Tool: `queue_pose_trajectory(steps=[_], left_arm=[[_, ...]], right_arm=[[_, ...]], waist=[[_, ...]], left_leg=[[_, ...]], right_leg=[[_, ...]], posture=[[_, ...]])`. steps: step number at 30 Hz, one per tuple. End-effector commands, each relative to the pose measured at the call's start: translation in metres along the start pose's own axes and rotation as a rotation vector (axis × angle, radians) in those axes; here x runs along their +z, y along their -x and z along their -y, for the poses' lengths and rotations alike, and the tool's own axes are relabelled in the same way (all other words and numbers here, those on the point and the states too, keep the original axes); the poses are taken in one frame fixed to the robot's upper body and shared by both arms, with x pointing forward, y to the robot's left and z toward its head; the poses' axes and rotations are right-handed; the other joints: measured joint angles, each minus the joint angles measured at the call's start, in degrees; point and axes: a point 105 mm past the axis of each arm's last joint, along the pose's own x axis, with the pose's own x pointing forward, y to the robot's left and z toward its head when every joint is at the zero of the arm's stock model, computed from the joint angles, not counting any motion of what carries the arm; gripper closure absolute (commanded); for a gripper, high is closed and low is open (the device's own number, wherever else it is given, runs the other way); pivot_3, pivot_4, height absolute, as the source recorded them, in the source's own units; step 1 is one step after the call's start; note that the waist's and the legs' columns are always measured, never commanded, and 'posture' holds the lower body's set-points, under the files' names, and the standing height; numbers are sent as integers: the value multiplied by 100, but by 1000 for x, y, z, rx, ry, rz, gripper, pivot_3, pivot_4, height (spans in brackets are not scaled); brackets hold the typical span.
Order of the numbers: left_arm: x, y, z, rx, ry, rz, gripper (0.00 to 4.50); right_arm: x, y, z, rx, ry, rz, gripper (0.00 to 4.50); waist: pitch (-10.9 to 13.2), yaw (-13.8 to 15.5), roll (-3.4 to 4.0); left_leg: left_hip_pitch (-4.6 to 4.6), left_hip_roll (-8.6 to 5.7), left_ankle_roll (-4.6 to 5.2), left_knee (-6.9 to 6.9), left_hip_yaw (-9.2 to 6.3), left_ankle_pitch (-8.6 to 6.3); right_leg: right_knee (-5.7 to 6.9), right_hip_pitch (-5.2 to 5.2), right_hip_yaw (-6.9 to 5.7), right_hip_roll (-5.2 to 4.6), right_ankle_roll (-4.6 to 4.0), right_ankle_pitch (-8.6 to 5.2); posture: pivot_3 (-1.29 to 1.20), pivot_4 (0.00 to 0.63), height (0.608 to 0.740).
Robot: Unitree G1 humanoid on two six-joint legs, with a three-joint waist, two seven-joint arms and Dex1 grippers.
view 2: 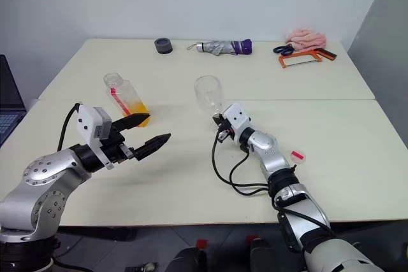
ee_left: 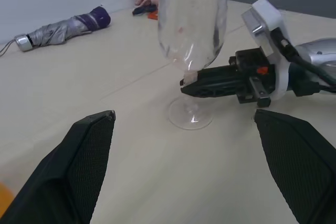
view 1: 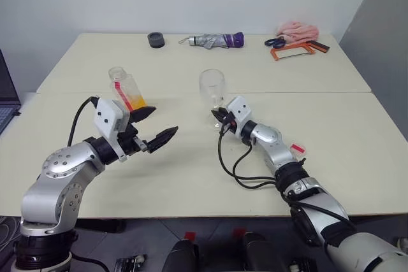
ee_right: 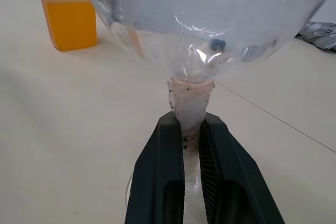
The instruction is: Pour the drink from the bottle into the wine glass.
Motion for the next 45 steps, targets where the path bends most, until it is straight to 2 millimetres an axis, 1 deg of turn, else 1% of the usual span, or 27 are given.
queue_pose_trajectory(steps=[1,4,5,6,8,14,16,23,26,30,32,34,37,40,42,45], left_arm=[[17,3,-1,-1,-56,33,0],[20,2,-2,-14,-70,35,0],[20,2,-2,-17,-74,36,0],[22,1,-2,-22,-79,40,0],[24,0,-1,-30,-87,46,0],[29,-2,-1,-39,-100,67,0],[30,-3,-1,-40,-101,74,0],[31,-4,0,-42,-94,87,0],[24,-3,0,-26,-70,79,0],[1,2,-4,39,-25,31,0],[-12,6,-8,90,5,4,0],[-23,10,-15,156,28,-16,0],[-45,18,-28,304,-4,-67,0],[-62,30,-50,522,-16,-84,0],[-66,34,-56,595,-20,-71,0],[-65,34,-62,635,-27,-42,0]], right_arm=[[4,-4,-2,17,9,8,4366],[5,-4,-1,14,3,14,4366],[5,-4,-1,14,3,15,3648],[5,-4,-1,14,2,16,3422],[5,-4,-1,15,0,18,2795],[4,-3,-3,23,-1,19,534],[4,-2,-3,25,-1,19,10],[2,1,-7,47,-5,12,10],[-4,7,-7,64,5,-13,10],[-17,29,-3,86,37,-67,10],[-23,44,-2,97,49,-92,10],[-25,60,-6,133,60,-113,10],[-17,83,-14,182,50,-108,10],[4,100,-19,201,52,-58,10],[25,108,-24,215,57,-3,10],[47,113,-32,234,48,46,10]], waist=[[0,0,0],[0,0,0],[0,0,0],[0,-1,0],[1,-1,2],[1,0,2],[1,0,2],[1,0,2],[1,1,2],[1,5,2],[1,16,2],[1,24,1],[1,53,2],[2,83,3],[2,87,2],[2,100,1]], left_leg=[[0,0,0,0,0,0],[0,-1,0,0,0,0],[0,-1,-1,0,0,0],[0,-1,-1,0,0,1],[-1,-2,-1,0,-1,1],[-2,-1,-3,0,0,2],[-2,-1,-3,0,0,2],[-2,0,-2,0,0,1],[-3,0,-2,0,0,1],[-6,-2,-2,0,-1,1],[-7,-2,0,-1,-2,0],[-6,-3,1,1,-1,-1],[-3,-1,2,1,-9,-2],[-3,1,2,-1,-14,-2],[-4,5,2,-1,-15,-2],[-3,12,2,0,-18,-2]], right_leg=[[0,0,0,1,0,0],[0,0,0,2,0,0],[0,0,0,2,0,0],[-1,0,0,3,0,0],[0,0,0,3,0,0],[-1,-1,1,2,0,0],[-1,-1,0,2,0,0],[-1,-1,1,2,0,0],[-2,-1,0,2,0,0],[-5,0,0,-2,0,0],[-7,0,0,-3,0,0],[-8,2,0,-5,0,0],[-17,12,-5,-5,1,0],[-31,19,-11,-3,1,0],[-36,22,-12,-2,2,0],[-39,25,-15,-2,2,0]], posture=[[0,150,740],[0,150,740],[0,150,740],[0,150,740],[0,150,740],[0,150,740],[0,150,740],[0,150,740],[0,150,740],[0,150,740],[0,150,740],[0,150,740],[0,150,740],[0,150,740],[0,150,740],[0,150,740]])
